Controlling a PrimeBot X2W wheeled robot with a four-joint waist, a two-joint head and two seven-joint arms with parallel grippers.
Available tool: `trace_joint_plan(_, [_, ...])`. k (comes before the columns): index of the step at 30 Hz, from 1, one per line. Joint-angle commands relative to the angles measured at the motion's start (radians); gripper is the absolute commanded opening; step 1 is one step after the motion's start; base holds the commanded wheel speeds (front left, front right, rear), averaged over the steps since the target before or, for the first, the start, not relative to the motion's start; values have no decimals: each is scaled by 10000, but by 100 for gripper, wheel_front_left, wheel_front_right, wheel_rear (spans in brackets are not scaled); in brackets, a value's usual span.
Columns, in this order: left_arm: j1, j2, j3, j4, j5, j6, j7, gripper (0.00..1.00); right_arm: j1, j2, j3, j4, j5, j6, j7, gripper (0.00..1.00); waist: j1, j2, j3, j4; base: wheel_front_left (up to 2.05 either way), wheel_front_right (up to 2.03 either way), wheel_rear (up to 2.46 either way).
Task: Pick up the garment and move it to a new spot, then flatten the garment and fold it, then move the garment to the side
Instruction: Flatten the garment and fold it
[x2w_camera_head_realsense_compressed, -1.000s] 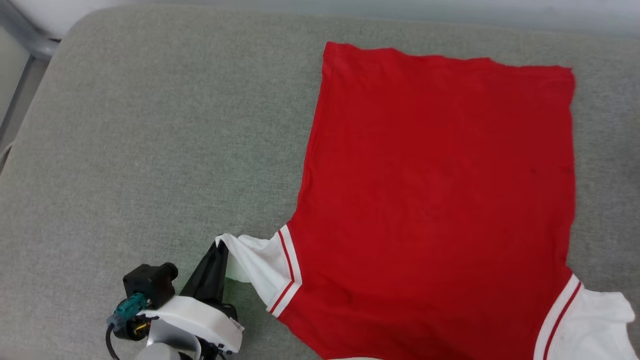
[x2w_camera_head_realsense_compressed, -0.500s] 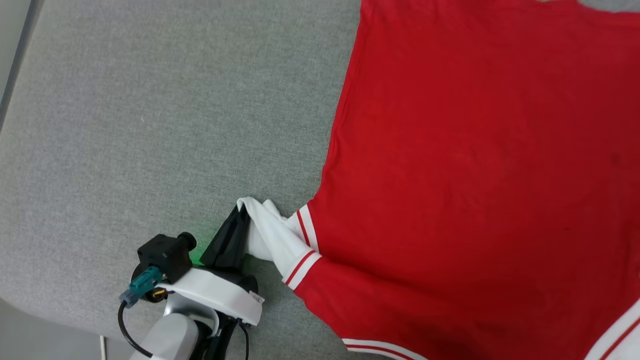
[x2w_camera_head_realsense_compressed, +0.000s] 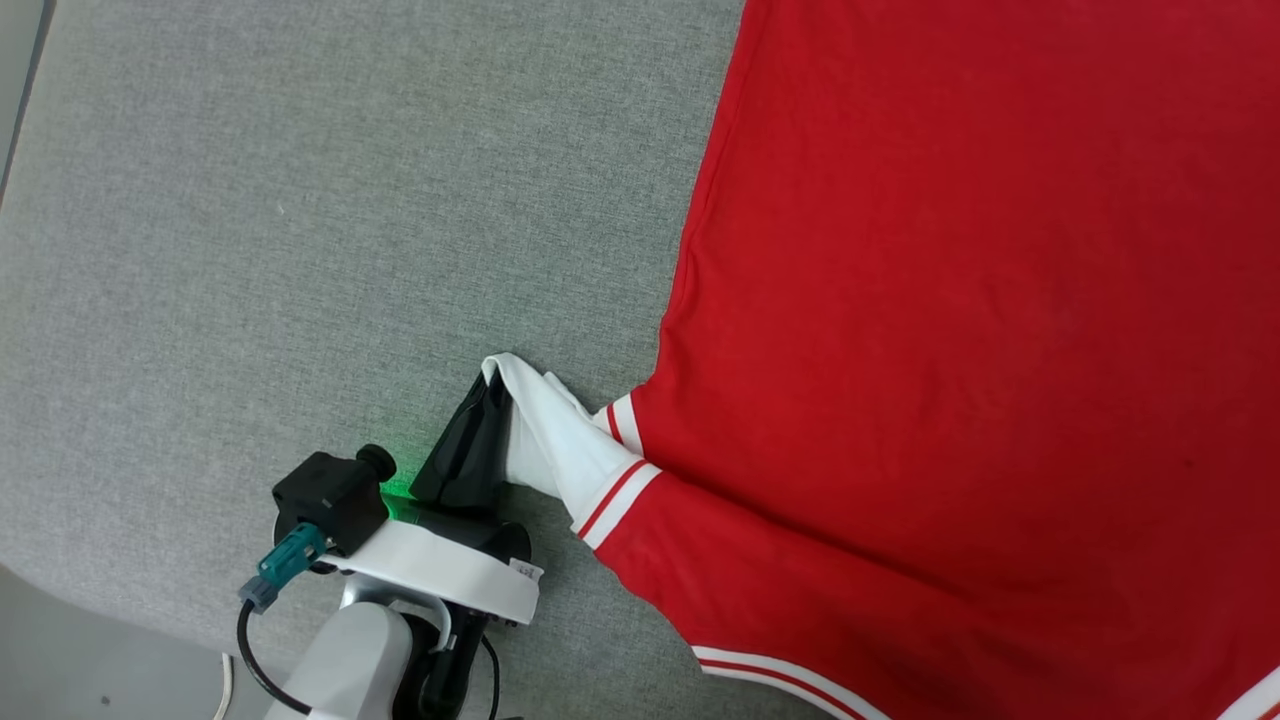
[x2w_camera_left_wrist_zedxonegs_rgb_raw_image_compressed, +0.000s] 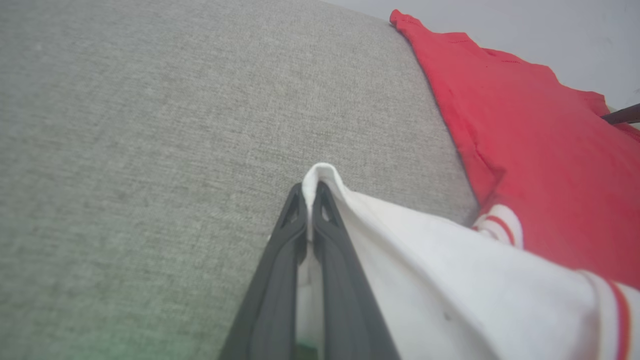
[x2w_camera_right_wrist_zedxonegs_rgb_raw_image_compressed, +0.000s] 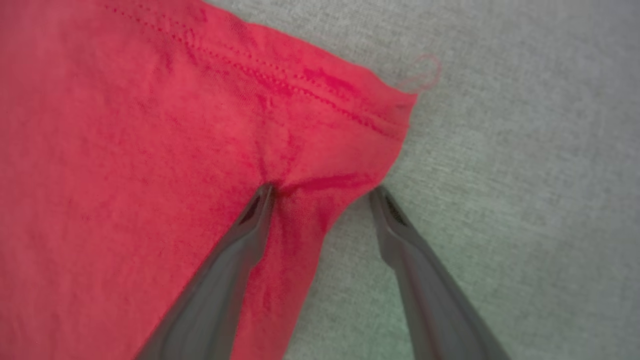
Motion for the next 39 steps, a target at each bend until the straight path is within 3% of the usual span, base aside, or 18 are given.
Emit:
trace_joint_plan(1, [-96, -74, 49, 205, 85, 1, 56, 0, 967, 178, 349, 445, -31, -6, 70, 43, 3, 0, 8, -2, 0, 0, 0])
trace_joint_plan(2, [-113, -105, 77, 229, 98, -38, 57, 0, 884, 143, 318, 385, -100, -9, -89, 0, 3, 0, -4, -3, 0, 0, 0])
trace_joint_plan(7, [30, -194, 275, 348, 262, -124, 54, 0, 410, 37, 258, 184, -253, -9, -1005, 0, 3, 0, -350, -95, 0, 0, 0])
trace_joint_plan(9, [302, -265, 451, 418, 340, -173, 50, 0, 274, -32, 394, -38, -88, -9, -1878, 0, 3, 0, -919, -249, 0, 0, 0])
trace_joint_plan(16, [929, -144, 645, 572, 411, -108, 44, 0, 1231, -827, 1428, -829, 750, -9, -2910, 0, 3, 0, -2337, -655, 0, 0, 0])
trace_joint_plan(23, [1714, 71, 745, 574, 317, 93, 131, 0, 3363, -2076, 1843, -2410, 1821, -9, -3744, 0, 3, 0, -3622, -1107, 0, 0, 0])
trace_joint_plan(28, [2350, 279, 882, 421, 214, 336, 220, 0, 5559, -2624, 1282, -3126, 2349, -9, -4173, 0, 3, 0, -4342, -1528, 0, 0, 0])
trace_joint_plan(33, [2864, 420, 1024, 238, 113, 528, 290, 0, 7936, -2443, 306, -3564, 2553, -9, -4352, 0, 3, 0, -4794, -1896, 0, 0, 0])
trace_joint_plan(39, [3196, 528, 1103, 163, 42, 631, 329, 0, 10311, -1685, -603, -3766, 2596, -9, -4265, 0, 3, 0, -5077, -2167, 0, 0, 0])
